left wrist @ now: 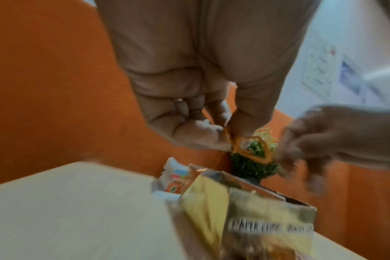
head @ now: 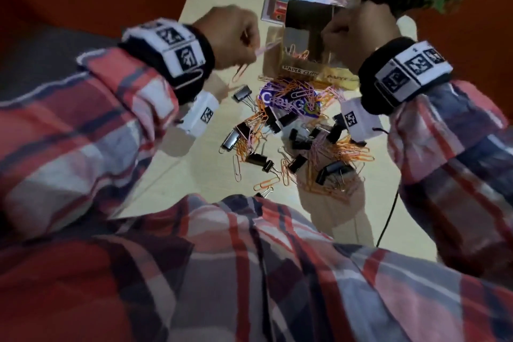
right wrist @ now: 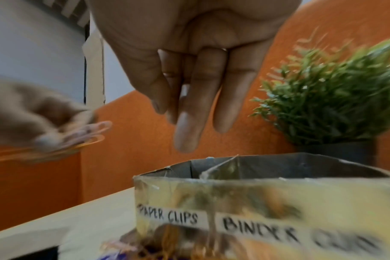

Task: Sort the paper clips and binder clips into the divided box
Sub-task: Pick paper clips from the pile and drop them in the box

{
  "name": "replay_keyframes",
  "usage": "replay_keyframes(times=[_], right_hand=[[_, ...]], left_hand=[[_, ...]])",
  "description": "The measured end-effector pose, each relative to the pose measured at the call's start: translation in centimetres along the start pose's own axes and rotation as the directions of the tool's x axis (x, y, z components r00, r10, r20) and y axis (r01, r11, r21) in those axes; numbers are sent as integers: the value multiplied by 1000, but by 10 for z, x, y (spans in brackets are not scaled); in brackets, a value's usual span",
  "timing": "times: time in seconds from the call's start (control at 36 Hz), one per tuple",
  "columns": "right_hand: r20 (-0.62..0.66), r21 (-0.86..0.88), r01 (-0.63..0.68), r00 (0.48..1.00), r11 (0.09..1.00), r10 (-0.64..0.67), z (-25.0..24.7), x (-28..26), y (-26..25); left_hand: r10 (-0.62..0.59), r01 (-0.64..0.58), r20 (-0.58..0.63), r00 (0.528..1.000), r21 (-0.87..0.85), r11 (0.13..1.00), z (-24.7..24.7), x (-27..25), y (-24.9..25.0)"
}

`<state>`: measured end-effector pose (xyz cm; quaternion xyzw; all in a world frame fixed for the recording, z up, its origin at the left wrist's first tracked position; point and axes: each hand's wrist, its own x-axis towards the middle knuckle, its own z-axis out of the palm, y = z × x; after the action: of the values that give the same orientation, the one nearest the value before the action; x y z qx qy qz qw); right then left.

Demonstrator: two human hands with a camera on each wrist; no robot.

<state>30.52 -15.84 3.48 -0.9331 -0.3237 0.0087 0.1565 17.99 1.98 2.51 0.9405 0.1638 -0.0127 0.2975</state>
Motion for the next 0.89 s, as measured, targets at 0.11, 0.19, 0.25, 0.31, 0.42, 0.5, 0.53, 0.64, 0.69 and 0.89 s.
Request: replay_keyframes(times=[0.11, 0.19, 0.25, 0.31, 0.42, 0.5, 0.53, 0.64, 0.69, 0.89], right_hand=[[111, -51, 21, 994, 998, -16, -2, -43, 16], [191, -115, -24, 981, 993, 46, 7, -71, 24], [255, -184, -45, 963, 982, 91, 16, -87, 30], [303, -221, -51, 945, 974, 118, 22, -99, 36], [330, -241, -52, 935, 969, 133, 28, -108, 41], [317, -246, -51, 939, 968, 130, 33, -105, 40], [318, -238, -55, 939, 970, 132, 34, -102, 39], [335, -235, -29, 936, 972, 109, 43, -86, 35], [372, -263, -15, 921, 965, 116, 47, -75, 33], [445, -383, 61, 886, 922, 126, 54, -50, 26]], left_hand=[[122, -115, -66, 990, 93, 989, 3, 40, 33], [183, -170, -60, 981, 182, 969, 13, 63, 52], [233, -217, -41, 972, 243, 945, 22, 74, 61], [262, -246, -9, 965, 309, 919, 30, 81, 67], [230, -250, 98, 968, 407, 879, 45, 94, 63], [222, -276, 176, 959, 410, 869, 53, 95, 55], [227, -275, 167, 960, 390, 879, 54, 94, 52], [227, -210, -37, 973, 259, 943, 48, 82, 34], [164, -135, -149, 975, 186, 973, 42, 76, 21], [-91, 53, 134, 987, 261, 964, 48, 54, -17]])
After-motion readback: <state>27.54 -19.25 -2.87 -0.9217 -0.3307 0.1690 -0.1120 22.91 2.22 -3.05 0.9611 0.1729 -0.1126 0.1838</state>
